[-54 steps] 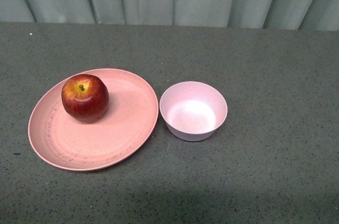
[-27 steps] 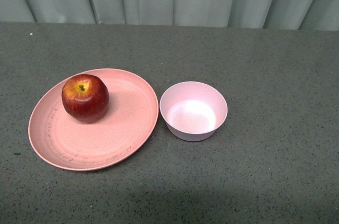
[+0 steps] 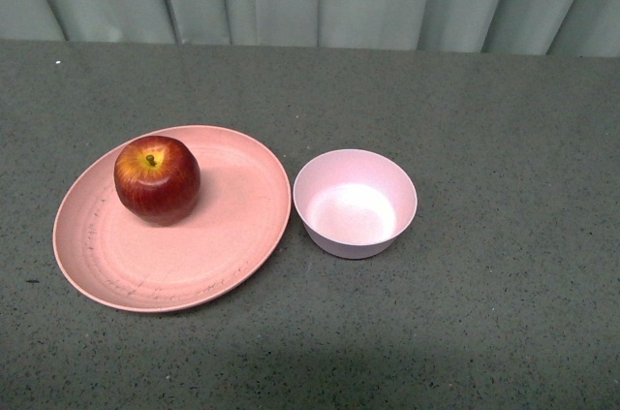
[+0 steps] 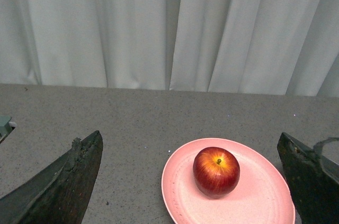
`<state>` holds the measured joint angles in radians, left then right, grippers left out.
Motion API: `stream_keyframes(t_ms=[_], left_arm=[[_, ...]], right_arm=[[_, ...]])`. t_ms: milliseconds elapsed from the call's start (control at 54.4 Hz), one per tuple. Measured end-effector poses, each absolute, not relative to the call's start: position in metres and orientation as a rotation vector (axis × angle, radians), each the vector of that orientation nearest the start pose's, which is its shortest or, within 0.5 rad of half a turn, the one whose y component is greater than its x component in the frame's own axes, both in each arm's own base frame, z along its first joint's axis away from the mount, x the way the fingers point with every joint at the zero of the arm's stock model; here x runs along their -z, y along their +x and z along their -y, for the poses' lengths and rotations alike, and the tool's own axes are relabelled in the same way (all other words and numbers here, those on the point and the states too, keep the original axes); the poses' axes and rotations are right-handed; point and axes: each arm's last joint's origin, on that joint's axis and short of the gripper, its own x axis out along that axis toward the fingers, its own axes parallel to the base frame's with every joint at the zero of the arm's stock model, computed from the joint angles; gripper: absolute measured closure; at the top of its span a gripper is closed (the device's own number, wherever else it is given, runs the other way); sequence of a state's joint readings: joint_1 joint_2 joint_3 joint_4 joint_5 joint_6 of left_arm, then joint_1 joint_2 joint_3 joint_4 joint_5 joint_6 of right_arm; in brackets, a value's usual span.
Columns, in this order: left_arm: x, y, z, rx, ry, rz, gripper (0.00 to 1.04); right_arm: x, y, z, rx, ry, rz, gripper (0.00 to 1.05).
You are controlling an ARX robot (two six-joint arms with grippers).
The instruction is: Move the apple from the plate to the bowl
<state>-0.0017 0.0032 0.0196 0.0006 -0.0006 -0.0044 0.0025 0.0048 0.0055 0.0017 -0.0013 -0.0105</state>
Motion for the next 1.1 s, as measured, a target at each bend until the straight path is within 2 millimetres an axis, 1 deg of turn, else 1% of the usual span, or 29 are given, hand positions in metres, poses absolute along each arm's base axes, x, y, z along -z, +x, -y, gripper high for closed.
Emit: stream_keyframes(t_ms=[37, 110, 184, 202, 294, 313, 386, 405, 442, 478, 570, 644, 718, 736, 828, 865, 883, 975, 1049, 1104], left_arm=[[-0.17, 0.097, 0.0, 0.001, -0.004, 0.017, 0.07], [-0.17, 0.097, 0.0, 0.001, -0.004, 0.017, 0.07], [-0.17, 0.097, 0.0, 0.001, -0.004, 0.017, 0.07], [-0.17, 0.097, 0.0, 0.001, -0.004, 0.017, 0.07], [-0.17, 0.097, 0.0, 0.001, -0.005, 0.017, 0.07], [-0.17, 0.097, 0.0, 0.001, -0.004, 0.017, 0.07], [-0.17, 0.097, 0.0, 0.001, -0.004, 0.017, 0.07], [-0.17, 0.097, 0.0, 0.002, -0.004, 0.017, 0.07], [-0.168, 0.098, 0.001, 0.023, -0.026, -0.022, 0.07], [-0.165, 0.102, 0.001, 0.033, -0.039, -0.062, 0.07], [-0.165, 0.115, 0.003, 0.042, -0.06, -0.075, 0.07], [-0.167, 0.129, 0.005, 0.048, -0.067, -0.081, 0.07], [-0.169, 0.155, 0.011, 0.074, -0.061, -0.108, 0.07], [-0.171, 0.165, 0.012, 0.08, -0.061, -0.105, 0.07], [-0.164, 0.201, 0.015, 0.093, -0.108, -0.156, 0.07], [-0.158, 0.216, 0.016, 0.087, -0.121, -0.192, 0.07], [-0.153, 0.227, 0.017, 0.085, -0.131, -0.225, 0.07], [-0.126, 0.26, 0.023, 0.111, -0.143, -0.372, 0.07], [-0.115, 0.275, 0.03, 0.133, -0.127, -0.425, 0.07], [-0.11, 0.282, 0.033, 0.14, -0.118, -0.447, 0.07]], right_arm=[[-0.165, 0.098, 0.0, -0.004, -0.01, 0.003, 0.74], [-0.165, 0.098, 0.0, -0.003, -0.01, 0.003, 0.64], [-0.165, 0.098, 0.0, -0.004, -0.01, 0.003, 0.5], [-0.165, 0.098, 0.0, -0.004, -0.01, 0.003, 0.44], [-0.165, 0.098, 0.0, -0.004, -0.01, 0.003, 0.28], [-0.165, 0.098, 0.0, -0.004, -0.01, 0.003, 0.23], [-0.165, 0.098, 0.0, -0.004, -0.01, 0.003, 0.08], [-0.165, 0.098, 0.0, -0.004, -0.009, 0.003, 0.08], [-0.165, 0.098, 0.0, -0.003, -0.01, 0.003, 0.1], [-0.165, 0.098, 0.0, -0.003, -0.01, 0.003, 0.1], [-0.165, 0.098, 0.0, -0.003, -0.01, 0.002, 0.09], [-0.165, 0.098, 0.0, -0.004, -0.01, 0.003, 0.09], [-0.165, 0.098, 0.0, -0.004, -0.01, 0.002, 0.09], [-0.165, 0.098, 0.0, -0.004, -0.01, 0.002, 0.09], [-0.165, 0.098, 0.0, -0.003, -0.01, 0.002, 0.09], [-0.165, 0.098, 0.0, -0.003, -0.01, 0.003, 0.09], [-0.165, 0.098, 0.0, -0.003, -0.01, 0.002, 0.09], [-0.165, 0.098, 0.0, -0.004, -0.01, 0.003, 0.09], [-0.165, 0.098, 0.0, -0.004, -0.01, 0.002, 0.09], [-0.165, 0.098, 0.0, -0.004, -0.01, 0.002, 0.09]])
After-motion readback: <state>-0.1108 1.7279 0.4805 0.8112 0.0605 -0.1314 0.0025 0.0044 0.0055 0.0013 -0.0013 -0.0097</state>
